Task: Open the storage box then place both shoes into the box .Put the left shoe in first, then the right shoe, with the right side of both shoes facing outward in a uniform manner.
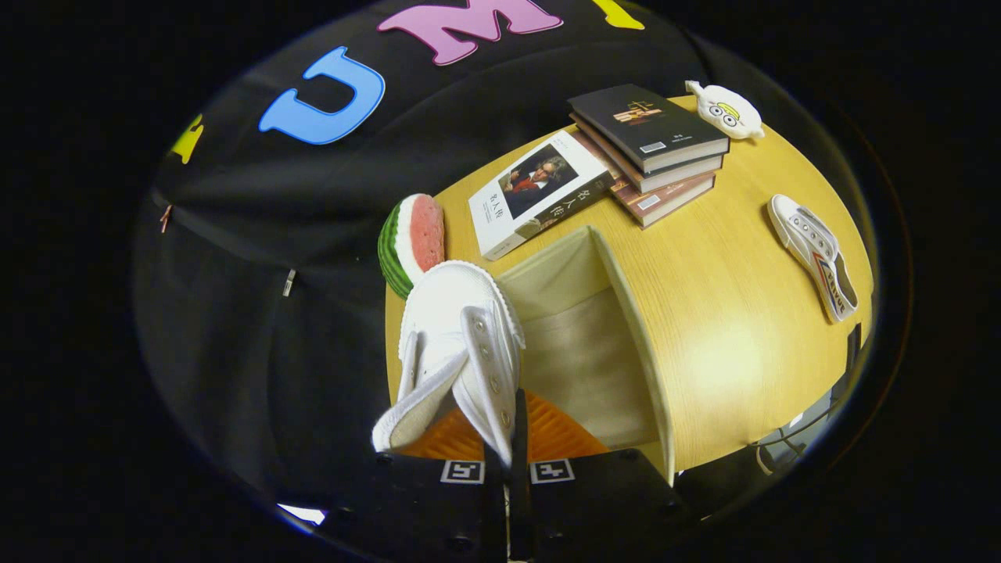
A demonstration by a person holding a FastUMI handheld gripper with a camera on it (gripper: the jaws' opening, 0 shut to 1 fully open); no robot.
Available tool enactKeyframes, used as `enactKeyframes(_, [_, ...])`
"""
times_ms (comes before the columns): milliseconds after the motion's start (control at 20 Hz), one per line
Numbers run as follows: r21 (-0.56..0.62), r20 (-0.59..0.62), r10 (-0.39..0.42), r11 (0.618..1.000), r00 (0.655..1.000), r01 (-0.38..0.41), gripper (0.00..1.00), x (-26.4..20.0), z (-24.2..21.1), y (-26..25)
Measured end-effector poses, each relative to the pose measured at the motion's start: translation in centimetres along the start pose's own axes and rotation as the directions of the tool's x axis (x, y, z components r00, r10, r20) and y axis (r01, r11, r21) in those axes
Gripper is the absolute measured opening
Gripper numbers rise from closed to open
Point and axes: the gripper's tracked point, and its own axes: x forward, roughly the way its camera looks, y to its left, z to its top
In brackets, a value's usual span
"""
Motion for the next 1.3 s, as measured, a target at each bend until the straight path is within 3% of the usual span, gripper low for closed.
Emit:
enactKeyframes(200, [-0.024, -0.010, -0.026, 0.999, 1.000, 0.026, 0.08, 1.9, -0.8, 0.4])
enactKeyframes(300, [-0.025, -0.016, 0.013, 1.000, 1.000, -0.014, 0.23, 1.9, -1.3, 1.5])
enactKeyframes(450, [-0.042, -0.017, 0.077, 0.996, 0.997, -0.078, 0.99, 0.9, -0.7, 3.5])
enactKeyframes(700, [-0.169, 0.043, 0.075, 0.983, 0.996, -0.067, 0.99, -3.0, 1.4, 1.6])
enactKeyframes(850, [-0.219, 0.134, 0.051, 0.976, 0.990, -0.021, 0.99, -6.9, 4.6, -1.7])
enactKeyframes(1050, [-0.279, 0.274, -0.055, 0.951, 0.960, 0.134, 0.99, -11.8, 9.5, -9.6])
enactKeyframes(1300, [-0.339, 0.345, -0.216, 0.879, 0.914, 0.336, 0.99, -15.9, 12.8, -21.9])
